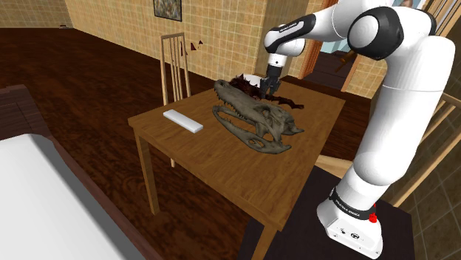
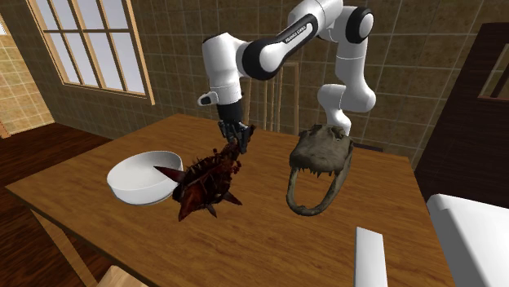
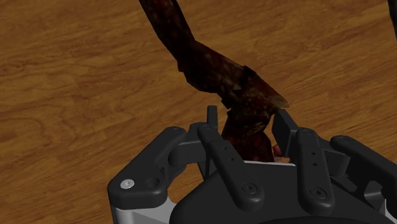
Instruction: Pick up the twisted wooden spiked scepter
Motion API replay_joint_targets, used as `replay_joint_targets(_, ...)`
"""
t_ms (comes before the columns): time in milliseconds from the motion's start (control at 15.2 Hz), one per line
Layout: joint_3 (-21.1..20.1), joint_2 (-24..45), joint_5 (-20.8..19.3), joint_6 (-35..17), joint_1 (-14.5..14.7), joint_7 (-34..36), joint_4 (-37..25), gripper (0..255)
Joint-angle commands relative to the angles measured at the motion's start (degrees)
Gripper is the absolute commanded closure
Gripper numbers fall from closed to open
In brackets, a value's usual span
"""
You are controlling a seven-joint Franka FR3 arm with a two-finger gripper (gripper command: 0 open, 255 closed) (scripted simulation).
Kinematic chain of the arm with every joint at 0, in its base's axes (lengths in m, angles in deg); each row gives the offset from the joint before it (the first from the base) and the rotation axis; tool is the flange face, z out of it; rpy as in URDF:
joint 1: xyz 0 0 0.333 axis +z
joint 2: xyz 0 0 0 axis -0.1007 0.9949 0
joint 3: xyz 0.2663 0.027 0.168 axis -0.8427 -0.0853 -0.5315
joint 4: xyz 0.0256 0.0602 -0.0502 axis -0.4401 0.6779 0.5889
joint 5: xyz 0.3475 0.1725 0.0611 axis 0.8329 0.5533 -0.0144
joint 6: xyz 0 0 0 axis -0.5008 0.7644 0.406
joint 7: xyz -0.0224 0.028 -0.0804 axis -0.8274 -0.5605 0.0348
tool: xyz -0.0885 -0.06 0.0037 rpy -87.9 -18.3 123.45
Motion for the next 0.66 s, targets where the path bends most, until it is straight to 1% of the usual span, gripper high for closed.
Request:
replay_joint_targets(0,0.0,-0.6,-0.3,1.4,0.0,0.3,-1.0,255)
replay_joint_targets(462,0.2,-1.9,-1.0,6.3,0.0,1.2,-4.7,255)
replay_joint_targets(594,0.2,-1.9,-1.0,6.5,0.0,1.2,-4.8,255)
